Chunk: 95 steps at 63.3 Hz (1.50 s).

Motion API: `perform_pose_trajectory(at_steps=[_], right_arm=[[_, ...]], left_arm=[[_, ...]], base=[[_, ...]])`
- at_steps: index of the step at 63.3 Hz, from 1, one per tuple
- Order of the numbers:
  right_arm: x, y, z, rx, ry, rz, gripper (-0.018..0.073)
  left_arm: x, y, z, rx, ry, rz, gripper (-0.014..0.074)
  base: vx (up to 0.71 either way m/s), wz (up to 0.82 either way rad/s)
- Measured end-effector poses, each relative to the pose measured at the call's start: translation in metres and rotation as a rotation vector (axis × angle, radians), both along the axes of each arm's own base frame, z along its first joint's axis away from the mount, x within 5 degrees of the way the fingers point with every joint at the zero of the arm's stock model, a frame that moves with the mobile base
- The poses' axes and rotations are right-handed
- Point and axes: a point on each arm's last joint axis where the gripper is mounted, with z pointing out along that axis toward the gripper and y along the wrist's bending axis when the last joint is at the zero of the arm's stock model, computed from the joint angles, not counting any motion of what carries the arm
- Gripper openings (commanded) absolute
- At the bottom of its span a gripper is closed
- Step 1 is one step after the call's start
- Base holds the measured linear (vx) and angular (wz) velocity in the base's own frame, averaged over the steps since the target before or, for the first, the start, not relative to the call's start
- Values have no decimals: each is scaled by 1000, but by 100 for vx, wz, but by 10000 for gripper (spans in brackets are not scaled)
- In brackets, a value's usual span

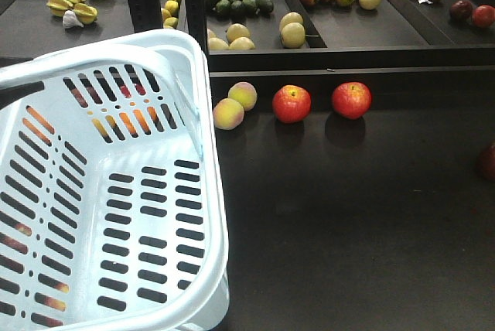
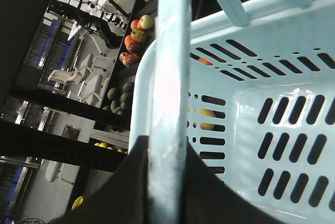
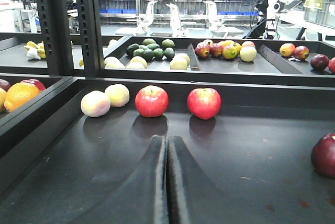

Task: Pick three apples into basket with both arms
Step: 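Hold the basket in the left gripper while the base backs away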

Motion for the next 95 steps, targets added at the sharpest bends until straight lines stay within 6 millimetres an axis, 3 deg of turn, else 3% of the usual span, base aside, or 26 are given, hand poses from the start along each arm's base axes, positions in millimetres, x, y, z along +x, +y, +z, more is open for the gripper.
perform_pose_trajectory(at_steps=[59, 95], right_arm=[[0, 0, 0, 0, 0, 0, -9], [0, 0, 0, 0, 0, 0, -9]], left_arm=[[0, 0, 0, 0, 0, 0, -7], [0, 0, 0, 0, 0, 0, -7]], base=[[0, 1], [-4, 24]])
